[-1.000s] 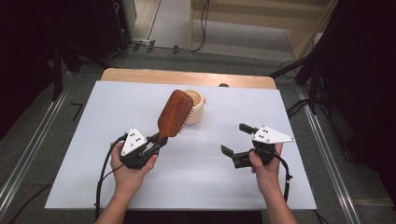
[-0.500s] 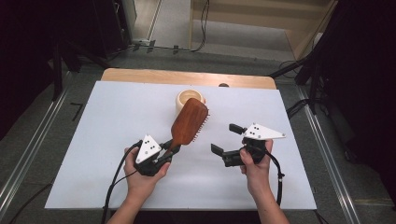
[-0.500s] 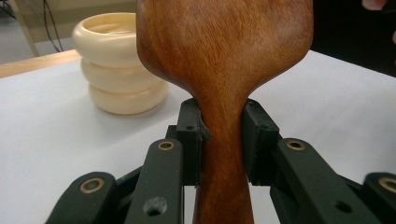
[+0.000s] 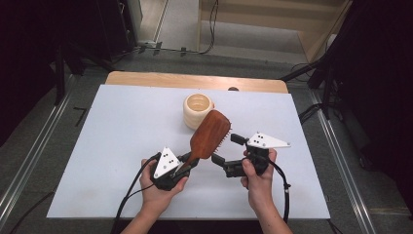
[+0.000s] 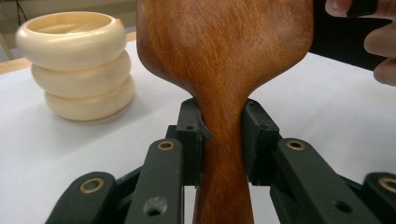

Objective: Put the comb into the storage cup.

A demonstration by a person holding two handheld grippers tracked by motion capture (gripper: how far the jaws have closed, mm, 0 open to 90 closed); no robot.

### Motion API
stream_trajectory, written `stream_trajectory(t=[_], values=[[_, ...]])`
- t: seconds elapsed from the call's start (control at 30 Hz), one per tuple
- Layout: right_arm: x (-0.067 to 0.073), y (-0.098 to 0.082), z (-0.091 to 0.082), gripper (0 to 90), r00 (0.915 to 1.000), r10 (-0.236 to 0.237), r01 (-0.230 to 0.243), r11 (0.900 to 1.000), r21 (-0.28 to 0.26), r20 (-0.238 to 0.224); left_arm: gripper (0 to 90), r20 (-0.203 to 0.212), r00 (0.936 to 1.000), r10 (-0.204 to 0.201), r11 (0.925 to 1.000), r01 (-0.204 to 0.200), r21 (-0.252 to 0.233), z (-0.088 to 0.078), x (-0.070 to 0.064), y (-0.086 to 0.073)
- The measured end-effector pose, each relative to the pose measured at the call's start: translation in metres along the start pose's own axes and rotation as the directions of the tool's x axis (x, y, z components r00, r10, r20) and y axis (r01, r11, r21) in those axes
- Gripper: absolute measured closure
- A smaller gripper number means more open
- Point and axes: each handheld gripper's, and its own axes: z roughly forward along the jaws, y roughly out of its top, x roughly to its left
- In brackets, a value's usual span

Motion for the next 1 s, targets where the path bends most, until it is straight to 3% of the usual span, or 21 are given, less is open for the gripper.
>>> stream_trajectory(t=[0.5,0.73,1.0], values=[[0.002,-0.001,0.005,0.0,0.9917,0.128,-0.128,0.992,0.006,-0.010,72.3,0.035,0.9987,0.036,0.9993,-0.036,0.002,0.005,-0.016,-0.001],[0.003,-0.001,0.008,6.6,0.9848,0.167,-0.167,0.986,0.002,0.047,72.2,0.039,0.9976,0.057,0.9984,-0.057,-0.002,0.006,-0.023,-0.002],[-0.003,-0.003,0.010,12.3,0.9691,0.238,-0.238,0.971,-0.001,0.067,72.2,0.051,0.9963,0.070,0.9976,-0.070,0.000,0.008,-0.028,-0.002]])
